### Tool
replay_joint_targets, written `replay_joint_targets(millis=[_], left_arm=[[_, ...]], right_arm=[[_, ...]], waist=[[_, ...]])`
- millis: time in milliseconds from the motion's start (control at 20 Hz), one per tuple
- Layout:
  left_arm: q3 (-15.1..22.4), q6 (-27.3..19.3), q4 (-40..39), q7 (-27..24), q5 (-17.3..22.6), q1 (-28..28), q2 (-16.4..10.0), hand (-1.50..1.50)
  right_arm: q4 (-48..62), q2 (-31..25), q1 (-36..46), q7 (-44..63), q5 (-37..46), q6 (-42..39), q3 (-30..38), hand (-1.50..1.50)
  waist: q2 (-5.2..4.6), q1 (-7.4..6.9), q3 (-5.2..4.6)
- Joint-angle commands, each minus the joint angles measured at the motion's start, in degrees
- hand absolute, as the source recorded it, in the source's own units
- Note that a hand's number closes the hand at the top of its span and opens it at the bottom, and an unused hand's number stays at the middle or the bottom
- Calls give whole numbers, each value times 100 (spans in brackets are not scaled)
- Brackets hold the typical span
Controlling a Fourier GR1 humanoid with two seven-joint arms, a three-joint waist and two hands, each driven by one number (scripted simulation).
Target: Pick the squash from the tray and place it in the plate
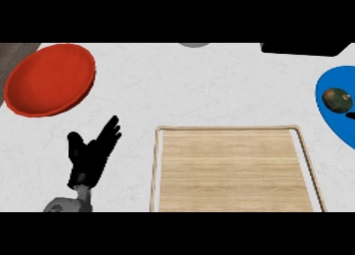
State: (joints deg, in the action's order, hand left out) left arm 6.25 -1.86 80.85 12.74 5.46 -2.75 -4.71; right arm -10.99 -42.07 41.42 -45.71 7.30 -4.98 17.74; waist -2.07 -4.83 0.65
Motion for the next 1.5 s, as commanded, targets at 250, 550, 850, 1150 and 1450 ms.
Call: replay_joint_targets(millis=[250, 550, 850, 1150, 1450], left_arm=[[-24, -78, 57, -23, -58, 128, -13, 0], [-114, -105, 75, 66, 17, 37, -2, 0], [-122, -36, 113, -35, 64, 246, -19, 0], [-130, -110, 200, -36, 32, 300, 1, 0], [-255, -158, 9, 31, 43, 126, -35, 0]], right_arm=[[472, -609, -193, -106, -554, -1556, 576, -150], [408, -971, -568, -301, -459, -2786, 454, -150], [114, -1192, -1017, -605, -400, -3363, 346, -150], [-194, -1412, -1590, -940, -142, -3260, 61, -150], [-292, -1263, -1937, -1186, -123, -2964, -13, -150]], waist=[[14, 129, 0], [18, 207, 14], [69, 289, 16], [97, 335, 17], [84, 385, 18]])
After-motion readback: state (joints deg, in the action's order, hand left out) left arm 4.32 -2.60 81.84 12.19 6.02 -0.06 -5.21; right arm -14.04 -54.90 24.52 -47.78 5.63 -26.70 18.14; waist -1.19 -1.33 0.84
